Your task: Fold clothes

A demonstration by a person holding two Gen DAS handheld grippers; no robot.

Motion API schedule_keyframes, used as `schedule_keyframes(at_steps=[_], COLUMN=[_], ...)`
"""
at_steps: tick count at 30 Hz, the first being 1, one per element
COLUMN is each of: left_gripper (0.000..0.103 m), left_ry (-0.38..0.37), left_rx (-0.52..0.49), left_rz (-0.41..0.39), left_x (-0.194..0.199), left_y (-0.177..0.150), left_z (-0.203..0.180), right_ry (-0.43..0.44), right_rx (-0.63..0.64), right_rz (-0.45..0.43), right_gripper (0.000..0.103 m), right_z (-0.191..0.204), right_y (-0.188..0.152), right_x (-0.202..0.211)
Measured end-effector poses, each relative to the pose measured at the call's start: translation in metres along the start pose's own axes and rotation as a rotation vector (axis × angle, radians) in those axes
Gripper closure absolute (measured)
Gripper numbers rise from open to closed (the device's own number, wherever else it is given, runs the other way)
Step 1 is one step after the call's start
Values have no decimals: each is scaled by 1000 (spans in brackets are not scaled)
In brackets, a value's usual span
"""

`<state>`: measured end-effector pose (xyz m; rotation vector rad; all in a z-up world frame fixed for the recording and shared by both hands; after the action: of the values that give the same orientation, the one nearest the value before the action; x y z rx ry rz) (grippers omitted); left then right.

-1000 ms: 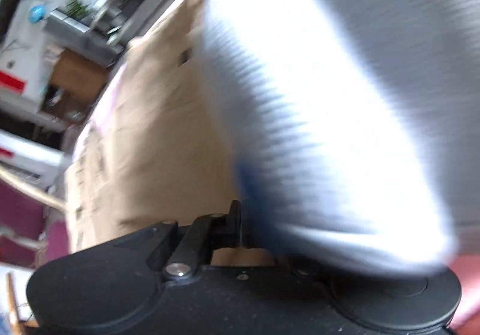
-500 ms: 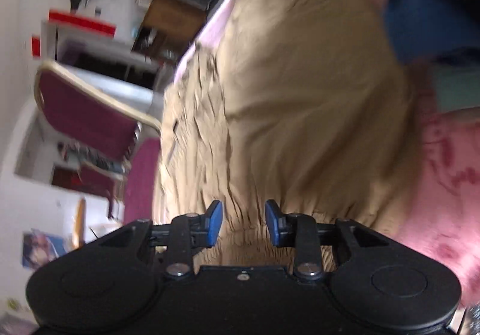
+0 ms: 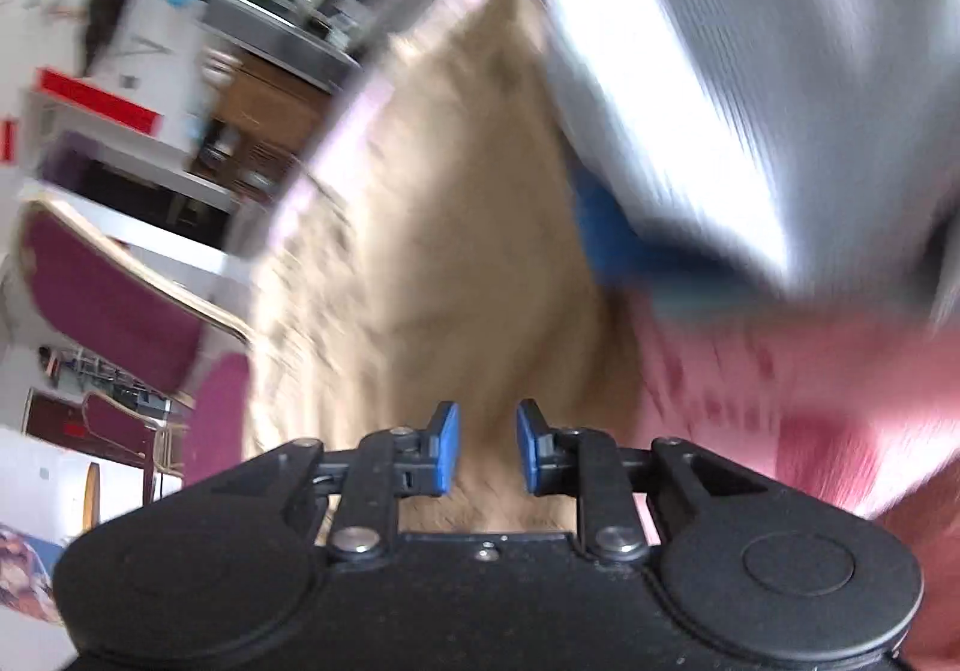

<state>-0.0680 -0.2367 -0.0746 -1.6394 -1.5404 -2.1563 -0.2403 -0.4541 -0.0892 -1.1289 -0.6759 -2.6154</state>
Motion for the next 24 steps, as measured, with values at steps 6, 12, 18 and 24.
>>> schedule_keyframes(at_steps=[6,12,18,24], left_gripper=[69,67,61,54], left_ry=[-162,-264,-345,-330], left_rx=[-92,-201,-224,-307], left_rz=[-98,-51,117,151], left_x=[18,-28,-81,-105], left_y=[40,57,53,52], left_z=[-73,-152,-200,-224], right_ry=[41,-11,100,38], right_rx=[181,287,156,-27], right_rz=[-254,-495,-452,-270], right_gripper=[69,61,48,48], right_z=[39,56,9,-33], right_y=[45,90,135,151], right_x=[90,126,85,28])
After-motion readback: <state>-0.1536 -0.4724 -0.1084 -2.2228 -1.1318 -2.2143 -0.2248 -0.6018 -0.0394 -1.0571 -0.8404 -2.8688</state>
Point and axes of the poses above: each gripper's, at about its wrist camera, not at the fingertips, and x roughly against the way its jaws point, z to its left, y to its top, the point moved 1 cm from there along -x, roughly the way its jaws point, and after that the axes turned 8 degrees about -y, right-handed, at the moved point
